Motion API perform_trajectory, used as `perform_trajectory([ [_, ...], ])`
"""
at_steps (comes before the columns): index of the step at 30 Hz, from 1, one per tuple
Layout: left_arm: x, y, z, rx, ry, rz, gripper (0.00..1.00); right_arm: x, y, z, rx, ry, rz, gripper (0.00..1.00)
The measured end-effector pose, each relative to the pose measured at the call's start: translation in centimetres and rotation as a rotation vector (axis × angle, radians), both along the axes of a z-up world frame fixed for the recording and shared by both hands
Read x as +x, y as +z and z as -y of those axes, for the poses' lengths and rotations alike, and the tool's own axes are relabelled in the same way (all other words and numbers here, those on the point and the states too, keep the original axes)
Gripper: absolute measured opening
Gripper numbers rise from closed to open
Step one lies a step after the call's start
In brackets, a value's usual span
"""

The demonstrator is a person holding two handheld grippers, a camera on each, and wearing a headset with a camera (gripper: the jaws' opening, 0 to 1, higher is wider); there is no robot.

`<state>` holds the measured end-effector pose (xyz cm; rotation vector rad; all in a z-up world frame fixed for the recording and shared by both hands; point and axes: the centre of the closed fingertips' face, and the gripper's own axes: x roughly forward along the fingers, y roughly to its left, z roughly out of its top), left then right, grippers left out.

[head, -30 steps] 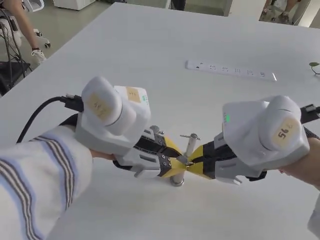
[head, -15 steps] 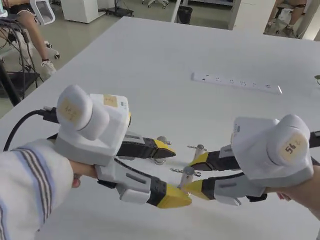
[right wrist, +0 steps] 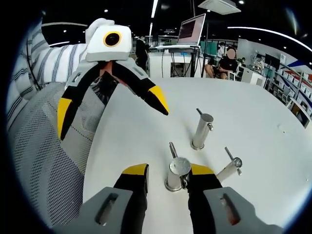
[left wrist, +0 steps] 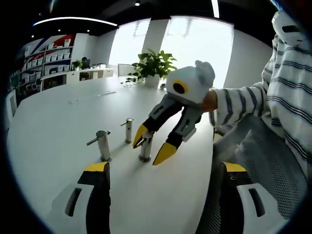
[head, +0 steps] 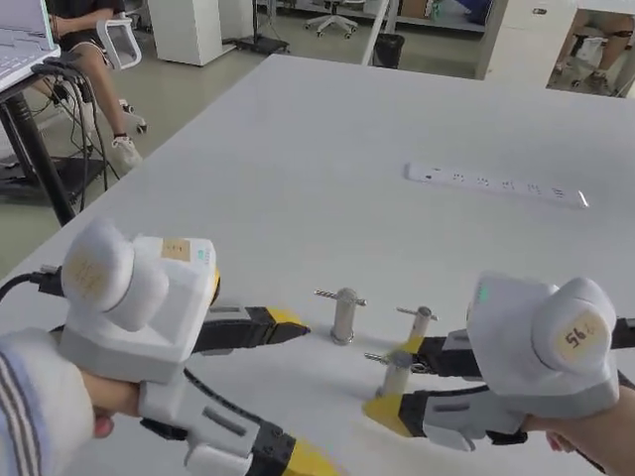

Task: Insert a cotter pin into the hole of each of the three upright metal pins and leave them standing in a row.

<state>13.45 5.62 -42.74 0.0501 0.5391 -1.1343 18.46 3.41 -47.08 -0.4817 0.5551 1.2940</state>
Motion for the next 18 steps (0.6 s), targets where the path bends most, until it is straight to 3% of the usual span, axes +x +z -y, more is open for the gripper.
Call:
perform_trajectory([
  [12,-1.1,0.0,-1.0,-0.001,0.037,-0.009,0.96,0.1,-1.0,-0.1,0.046,-0.036,-0.048,0.24],
  [18,-1.4,-0.2,-1.3,0.012,0.048,-0.014,0.96,0.5,-1.1,-0.2,0.051,-0.036,-0.022,0.18],
])
